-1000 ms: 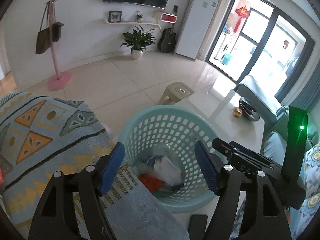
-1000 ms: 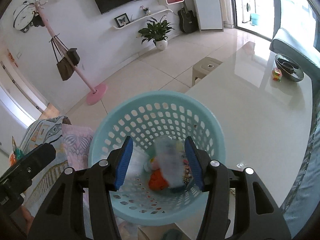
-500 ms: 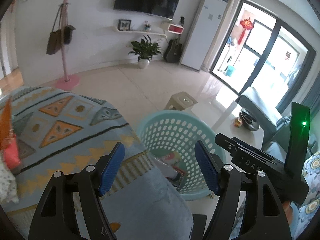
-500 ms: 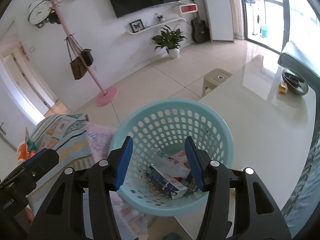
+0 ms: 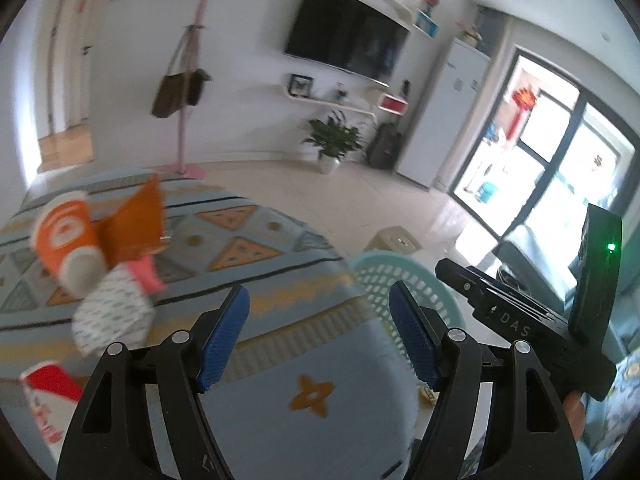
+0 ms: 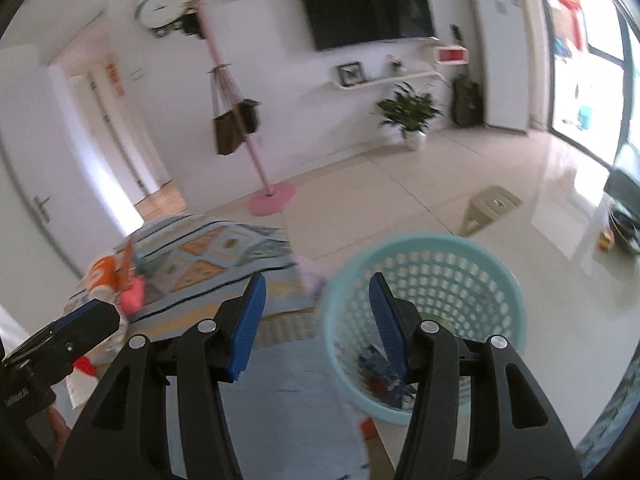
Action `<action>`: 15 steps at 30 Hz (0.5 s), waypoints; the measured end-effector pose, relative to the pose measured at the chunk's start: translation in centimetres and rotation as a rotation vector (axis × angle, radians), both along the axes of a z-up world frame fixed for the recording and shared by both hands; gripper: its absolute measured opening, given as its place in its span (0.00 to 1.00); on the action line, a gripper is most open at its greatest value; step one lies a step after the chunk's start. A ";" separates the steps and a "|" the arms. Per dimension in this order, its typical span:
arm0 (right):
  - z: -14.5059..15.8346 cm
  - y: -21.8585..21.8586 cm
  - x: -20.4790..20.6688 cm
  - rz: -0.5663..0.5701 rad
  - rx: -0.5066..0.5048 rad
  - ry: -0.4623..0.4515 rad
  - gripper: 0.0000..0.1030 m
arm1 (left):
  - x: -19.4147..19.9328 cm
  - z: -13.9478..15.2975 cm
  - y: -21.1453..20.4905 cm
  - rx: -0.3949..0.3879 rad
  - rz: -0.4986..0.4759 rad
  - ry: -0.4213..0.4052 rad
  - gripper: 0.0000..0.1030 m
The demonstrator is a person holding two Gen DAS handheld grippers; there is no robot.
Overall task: Collect trash
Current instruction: 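Grasp the red-white paper cup with the left tool while the right tool grasps the orange snack bag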
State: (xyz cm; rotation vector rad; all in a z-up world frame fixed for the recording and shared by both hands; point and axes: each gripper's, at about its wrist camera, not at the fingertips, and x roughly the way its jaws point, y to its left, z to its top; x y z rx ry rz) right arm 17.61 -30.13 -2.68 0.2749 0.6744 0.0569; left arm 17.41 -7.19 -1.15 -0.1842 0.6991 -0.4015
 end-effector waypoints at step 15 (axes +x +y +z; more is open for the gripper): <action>3.3 15.0 2.0 0.348 -0.096 -0.078 0.49 | -5.0 -1.0 15.6 -0.011 0.291 0.049 0.81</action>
